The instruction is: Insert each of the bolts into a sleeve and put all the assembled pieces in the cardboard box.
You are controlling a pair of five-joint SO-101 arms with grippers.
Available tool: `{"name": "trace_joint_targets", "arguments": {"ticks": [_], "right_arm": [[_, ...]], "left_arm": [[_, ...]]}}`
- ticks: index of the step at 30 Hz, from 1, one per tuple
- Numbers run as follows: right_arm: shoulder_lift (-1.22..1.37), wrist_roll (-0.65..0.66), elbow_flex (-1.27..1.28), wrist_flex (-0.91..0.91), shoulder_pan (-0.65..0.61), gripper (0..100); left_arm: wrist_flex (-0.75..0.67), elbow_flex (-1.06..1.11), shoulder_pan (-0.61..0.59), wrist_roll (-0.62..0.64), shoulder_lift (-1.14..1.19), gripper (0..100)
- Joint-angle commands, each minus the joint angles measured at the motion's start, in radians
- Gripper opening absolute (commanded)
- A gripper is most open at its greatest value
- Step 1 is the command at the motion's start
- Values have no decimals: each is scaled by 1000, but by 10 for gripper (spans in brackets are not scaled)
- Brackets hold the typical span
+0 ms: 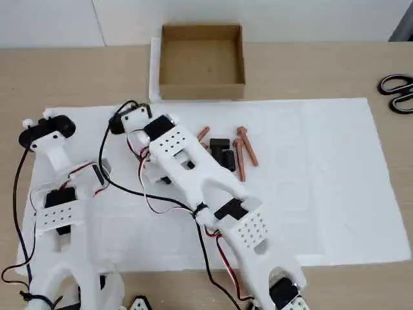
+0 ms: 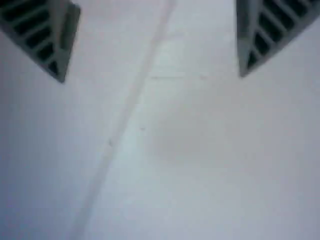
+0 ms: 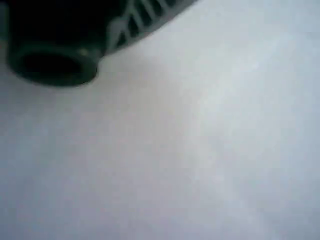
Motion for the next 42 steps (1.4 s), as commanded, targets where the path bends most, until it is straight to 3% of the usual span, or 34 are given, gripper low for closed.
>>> {"name": "trace_joint_targets", "arguments": {"ticks": [1,10,15,20,26,42], "right_arm": [[-154,38,-143,113,28,3],[-390,66,-215,200,165,3],[-475,64,-94,200,326,3],[-522,61,83,199,466,3],[-553,66,192,196,498,3],[-550,68,195,193,541,3]], "left_arm": [[-21,-27,2,3,-34,212],[-21,-27,6,0,-32,212],[-6,-27,117,-106,-32,212],[175,-179,236,-121,-31,212],[298,-415,259,-84,-8,212],[664,-1017,348,-107,717,212]]}}
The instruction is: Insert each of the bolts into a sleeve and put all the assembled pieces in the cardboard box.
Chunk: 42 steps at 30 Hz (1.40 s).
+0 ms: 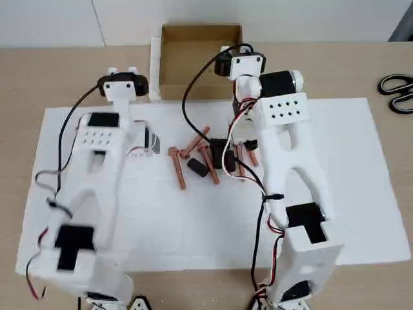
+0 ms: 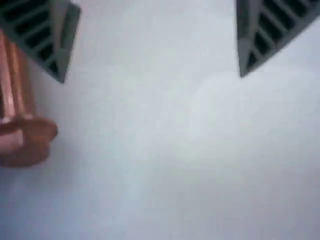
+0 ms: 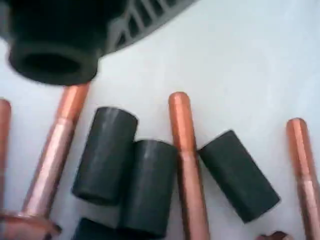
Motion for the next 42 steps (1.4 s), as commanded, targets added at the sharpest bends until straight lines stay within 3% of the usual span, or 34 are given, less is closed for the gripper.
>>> {"name": "trace_joint_targets", "arguments": {"ticks": [1,9,16,21,31,42], "right_arm": [[-70,9,-5,10,56,3],[-68,12,20,8,186,4],[-68,49,157,-8,188,4],[-68,49,181,-8,186,4],[-70,46,181,-15,183,4],[-70,44,181,-36,182,4]], "left_arm": [[110,-160,11,-5,72,212],[288,-248,140,-11,163,212],[292,-252,247,26,164,210],[204,-249,239,253,164,210],[121,-242,221,436,267,210],[118,-245,212,462,344,209]]}}
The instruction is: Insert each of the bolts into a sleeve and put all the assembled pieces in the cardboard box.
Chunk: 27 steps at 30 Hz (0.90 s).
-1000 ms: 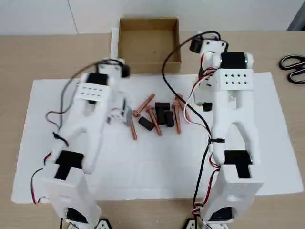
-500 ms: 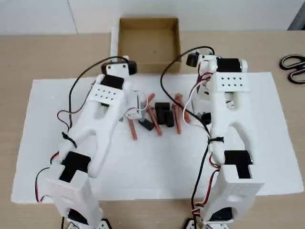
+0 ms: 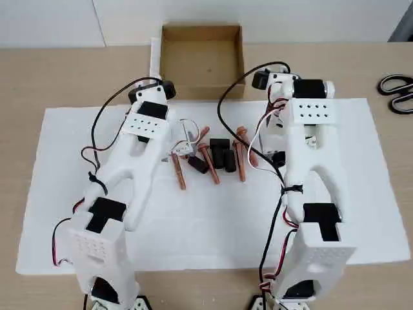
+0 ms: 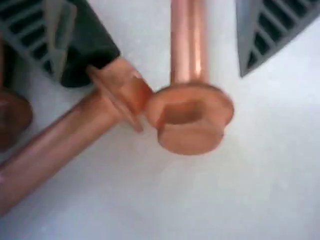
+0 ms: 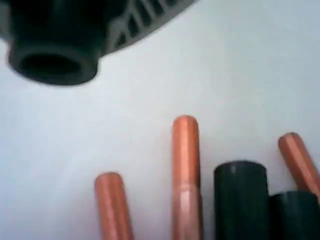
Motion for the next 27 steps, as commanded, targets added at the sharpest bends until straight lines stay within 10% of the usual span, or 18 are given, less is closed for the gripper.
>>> {"name": "trace_joint_targets", "arguments": {"ticks": [1,27], "right_arm": [[-67,9,-3,-10,4,4],[-45,8,-3,-10,4,4]], "left_arm": [[5,-1,-6,6,37,209],[-20,85,-98,8,-144,209]]}}
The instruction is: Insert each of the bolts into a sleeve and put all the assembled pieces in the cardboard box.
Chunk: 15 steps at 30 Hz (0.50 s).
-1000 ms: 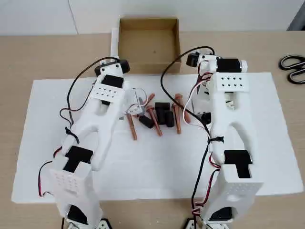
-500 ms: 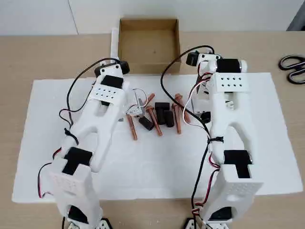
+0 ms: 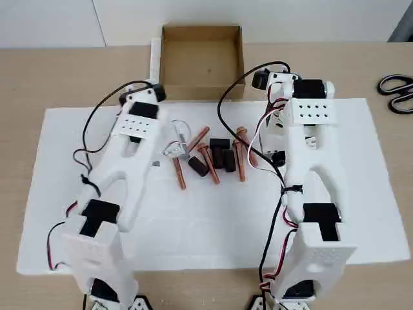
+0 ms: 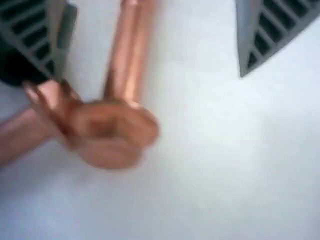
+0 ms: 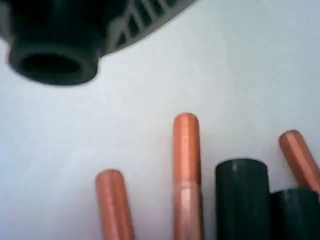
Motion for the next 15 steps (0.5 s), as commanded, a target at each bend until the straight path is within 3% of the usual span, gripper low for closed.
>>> {"name": "trace_joint_targets", "arguments": {"ticks": [1,15], "right_arm": [[-33,8,-3,-7,4,4],[24,6,-8,-36,-44,4]], "left_arm": [[-58,44,-38,3,-68,209],[-107,79,-31,3,-61,209]]}}
